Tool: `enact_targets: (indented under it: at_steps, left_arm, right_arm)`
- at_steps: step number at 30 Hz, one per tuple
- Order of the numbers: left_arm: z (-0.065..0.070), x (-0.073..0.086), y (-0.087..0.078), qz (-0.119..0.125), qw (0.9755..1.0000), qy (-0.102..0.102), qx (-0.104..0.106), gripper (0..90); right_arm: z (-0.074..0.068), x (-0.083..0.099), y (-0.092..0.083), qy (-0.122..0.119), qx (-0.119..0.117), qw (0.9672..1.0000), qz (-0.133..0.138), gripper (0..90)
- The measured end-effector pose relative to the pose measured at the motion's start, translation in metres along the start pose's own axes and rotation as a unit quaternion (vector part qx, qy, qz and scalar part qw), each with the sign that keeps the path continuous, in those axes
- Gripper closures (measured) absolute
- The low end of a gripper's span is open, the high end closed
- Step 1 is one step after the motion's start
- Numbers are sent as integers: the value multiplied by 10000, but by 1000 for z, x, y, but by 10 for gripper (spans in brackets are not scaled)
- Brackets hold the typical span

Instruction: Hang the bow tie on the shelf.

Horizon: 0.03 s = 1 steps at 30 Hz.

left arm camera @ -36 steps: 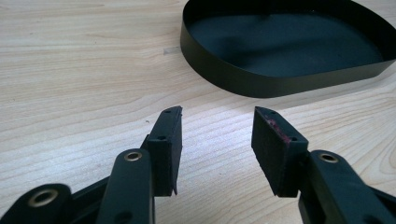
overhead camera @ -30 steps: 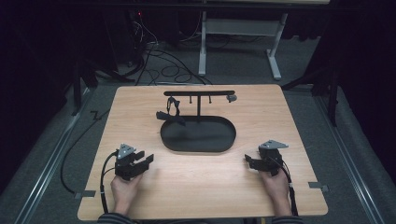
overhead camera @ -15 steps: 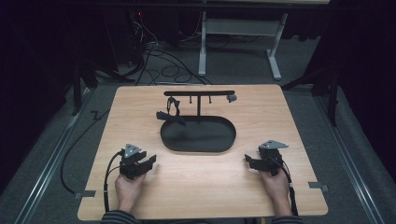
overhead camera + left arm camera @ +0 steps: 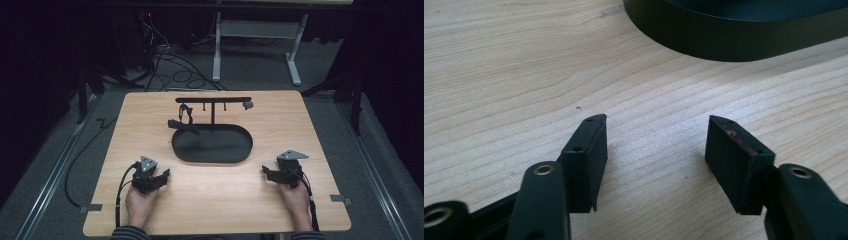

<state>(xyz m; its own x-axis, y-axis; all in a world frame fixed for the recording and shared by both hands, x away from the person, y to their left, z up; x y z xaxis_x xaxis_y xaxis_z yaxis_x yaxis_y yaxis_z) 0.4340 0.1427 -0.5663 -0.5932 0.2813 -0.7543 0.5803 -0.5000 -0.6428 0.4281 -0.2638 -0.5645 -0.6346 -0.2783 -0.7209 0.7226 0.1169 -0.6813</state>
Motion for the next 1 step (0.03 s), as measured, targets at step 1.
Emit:
enact_targets:
  at_steps: [1]
  left_arm:
    - [0, 0, 0, -4, 10000, 1, 3, 414]
  right_arm:
    - [0, 0, 0, -6, 0, 10000, 4, 312]
Point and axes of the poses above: each handheld gripper's, and its own axes: y roughly forward along the jaws, x roughly out of its underside, z roughly to its right, the point moved 9 cm from there along y, roughly forward along the jaws, and after that the axes turned 10 degrees about x, right-handed, at the moved point
